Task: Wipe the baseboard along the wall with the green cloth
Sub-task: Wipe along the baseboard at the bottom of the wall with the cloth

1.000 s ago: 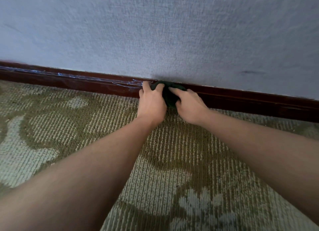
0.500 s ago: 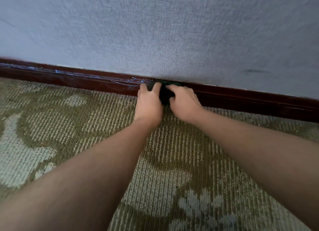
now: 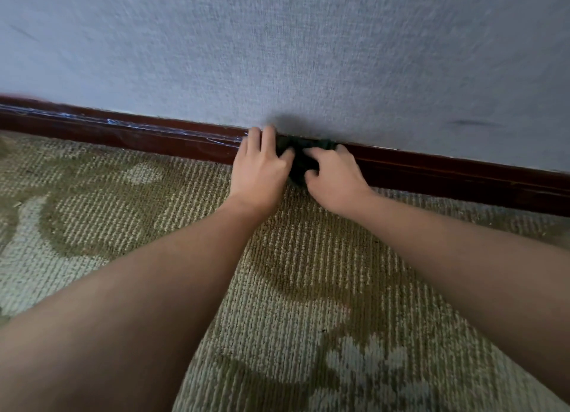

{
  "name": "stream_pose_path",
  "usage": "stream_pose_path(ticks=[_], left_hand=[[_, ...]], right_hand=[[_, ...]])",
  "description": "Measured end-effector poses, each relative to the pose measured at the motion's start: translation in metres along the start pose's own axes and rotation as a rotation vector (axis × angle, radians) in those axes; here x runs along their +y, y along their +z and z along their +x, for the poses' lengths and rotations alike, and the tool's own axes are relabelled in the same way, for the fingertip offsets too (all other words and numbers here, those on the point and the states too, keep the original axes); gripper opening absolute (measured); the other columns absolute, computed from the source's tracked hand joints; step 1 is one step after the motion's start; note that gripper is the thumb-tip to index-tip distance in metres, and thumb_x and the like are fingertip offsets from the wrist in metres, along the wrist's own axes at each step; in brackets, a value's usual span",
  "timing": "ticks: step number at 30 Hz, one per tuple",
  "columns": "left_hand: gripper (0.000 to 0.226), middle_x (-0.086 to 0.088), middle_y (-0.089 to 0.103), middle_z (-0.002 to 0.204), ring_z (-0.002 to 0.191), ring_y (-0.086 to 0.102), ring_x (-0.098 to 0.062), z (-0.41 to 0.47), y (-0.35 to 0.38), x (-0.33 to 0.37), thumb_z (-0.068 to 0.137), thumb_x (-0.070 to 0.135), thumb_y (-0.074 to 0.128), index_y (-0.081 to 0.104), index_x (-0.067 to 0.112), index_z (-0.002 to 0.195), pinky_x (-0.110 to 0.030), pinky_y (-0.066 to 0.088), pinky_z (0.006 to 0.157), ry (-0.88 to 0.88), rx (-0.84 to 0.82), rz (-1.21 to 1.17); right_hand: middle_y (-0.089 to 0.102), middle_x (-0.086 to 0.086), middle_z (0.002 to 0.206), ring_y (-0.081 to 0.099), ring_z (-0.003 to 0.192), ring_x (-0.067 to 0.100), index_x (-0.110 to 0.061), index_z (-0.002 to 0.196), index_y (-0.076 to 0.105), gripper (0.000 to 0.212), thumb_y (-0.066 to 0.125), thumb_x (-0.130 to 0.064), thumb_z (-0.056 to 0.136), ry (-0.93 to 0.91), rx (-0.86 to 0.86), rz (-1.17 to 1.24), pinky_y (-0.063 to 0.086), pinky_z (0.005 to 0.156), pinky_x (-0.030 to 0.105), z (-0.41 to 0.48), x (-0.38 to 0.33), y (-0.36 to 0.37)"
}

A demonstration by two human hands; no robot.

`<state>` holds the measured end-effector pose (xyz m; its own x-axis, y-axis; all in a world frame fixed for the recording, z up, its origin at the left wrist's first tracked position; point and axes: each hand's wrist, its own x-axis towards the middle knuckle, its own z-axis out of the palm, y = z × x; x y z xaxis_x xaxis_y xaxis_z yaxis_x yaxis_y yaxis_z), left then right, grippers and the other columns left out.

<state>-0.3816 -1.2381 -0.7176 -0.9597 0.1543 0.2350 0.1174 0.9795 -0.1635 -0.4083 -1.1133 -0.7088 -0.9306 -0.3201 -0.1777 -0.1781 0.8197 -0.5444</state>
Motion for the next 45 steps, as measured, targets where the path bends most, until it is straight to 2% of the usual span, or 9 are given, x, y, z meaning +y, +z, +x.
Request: stream_pose_path(ticks=[5, 9, 12, 16, 22, 26, 30, 36, 45], left_hand=[[0.004, -0.013, 0.067, 0.092, 0.080, 0.062, -0.031, 0.001, 0.001, -0.014, 0.069, 0.011, 0.069, 0.072, 0.011, 0.072, -0.034, 0.049, 0.074, 0.230, 0.104, 0.192], [0.027, -0.002, 0.066, 0.079, 0.077, 0.063, -0.023, 0.004, 0.004, -0.019, 0.076, 0.014, 0.048, 0.074, 0.012, 0.077, -0.030, 0.047, 0.070, 0.371, 0.108, 0.247], [0.024, -0.001, 0.065, 0.076, 0.078, 0.063, -0.021, 0.005, 0.007, -0.020, 0.077, 0.014, 0.051, 0.074, 0.012, 0.083, -0.027, 0.048, 0.070, 0.389, 0.098, 0.261], [0.036, 0.001, 0.066, 0.078, 0.077, 0.063, -0.020, 0.001, 0.005, -0.025, 0.079, 0.017, 0.041, 0.074, 0.015, 0.092, -0.025, 0.049, 0.069, 0.373, 0.086, 0.242], [0.044, -0.001, 0.066, 0.079, 0.077, 0.063, -0.022, -0.002, 0.005, -0.031, 0.081, 0.019, 0.032, 0.073, 0.015, 0.099, -0.026, 0.049, 0.068, 0.348, 0.113, 0.206], [0.036, 0.001, 0.065, 0.078, 0.073, 0.062, -0.019, 0.001, 0.007, -0.023, 0.078, 0.015, 0.039, 0.074, 0.013, 0.086, -0.025, 0.046, 0.063, 0.380, 0.121, 0.226], [0.034, -0.002, 0.066, 0.078, 0.071, 0.063, -0.021, -0.001, 0.013, -0.023, 0.078, 0.012, 0.041, 0.074, 0.008, 0.088, -0.026, 0.048, 0.064, 0.353, 0.133, 0.147], [0.034, -0.011, 0.068, 0.078, 0.070, 0.064, -0.026, 0.003, 0.013, -0.028, 0.079, 0.005, 0.040, 0.071, -0.003, 0.090, -0.028, 0.053, 0.063, 0.370, 0.146, 0.026], [0.040, -0.023, 0.066, 0.087, 0.074, 0.062, -0.037, -0.006, 0.013, -0.066, 0.080, 0.005, 0.035, 0.067, -0.011, 0.097, -0.040, 0.054, 0.064, 0.318, 0.068, 0.000]], right_hand=[[0.036, 0.016, 0.122, 0.051, 0.101, 0.032, -0.017, 0.133, 0.042, 0.045, 0.054, -0.015, 0.090, -0.102, 0.019, -0.334, 0.046, 0.075, 0.034, -0.005, -0.003, -0.002], [0.035, 0.018, 0.123, 0.046, 0.105, 0.033, -0.018, 0.136, 0.036, 0.047, 0.048, -0.009, 0.092, -0.123, 0.020, -0.481, 0.036, 0.067, 0.032, -0.003, -0.004, 0.000], [0.033, 0.018, 0.126, 0.044, 0.108, 0.033, -0.018, 0.139, 0.031, 0.051, 0.047, -0.008, 0.092, -0.127, 0.004, -0.547, 0.039, 0.071, 0.034, -0.002, -0.006, 0.001], [0.033, 0.018, 0.127, 0.041, 0.112, 0.033, -0.015, 0.136, 0.036, 0.048, 0.048, -0.008, 0.091, -0.145, 0.015, -0.600, 0.041, 0.084, 0.037, -0.002, -0.010, 0.002], [0.027, 0.018, 0.129, 0.031, 0.119, 0.034, -0.007, 0.130, 0.043, 0.041, 0.048, -0.009, 0.090, -0.301, 0.146, -0.763, 0.034, 0.095, 0.040, -0.003, -0.008, 0.005], [0.026, 0.019, 0.139, 0.036, 0.119, 0.033, 0.001, 0.131, 0.042, 0.041, 0.041, -0.005, 0.091, -0.440, 0.150, -0.855, 0.037, 0.095, 0.037, -0.004, 0.003, 0.003], [0.052, 0.005, 0.124, 0.053, 0.103, 0.022, -0.007, 0.119, 0.059, 0.036, 0.043, -0.010, 0.087, -0.550, 0.178, -0.980, 0.045, 0.083, 0.027, -0.007, 0.008, -0.004], [0.036, 0.013, 0.132, 0.034, 0.119, 0.030, 0.001, 0.137, 0.033, 0.044, 0.037, -0.002, 0.093, -0.510, 0.061, -0.834, 0.032, 0.100, 0.034, 0.004, 0.010, -0.002], [0.037, 0.012, 0.134, 0.034, 0.120, 0.029, 0.000, 0.134, 0.038, 0.042, 0.040, -0.001, 0.092, -0.447, 0.074, -0.689, 0.034, 0.098, 0.033, 0.019, -0.027, 0.019]])
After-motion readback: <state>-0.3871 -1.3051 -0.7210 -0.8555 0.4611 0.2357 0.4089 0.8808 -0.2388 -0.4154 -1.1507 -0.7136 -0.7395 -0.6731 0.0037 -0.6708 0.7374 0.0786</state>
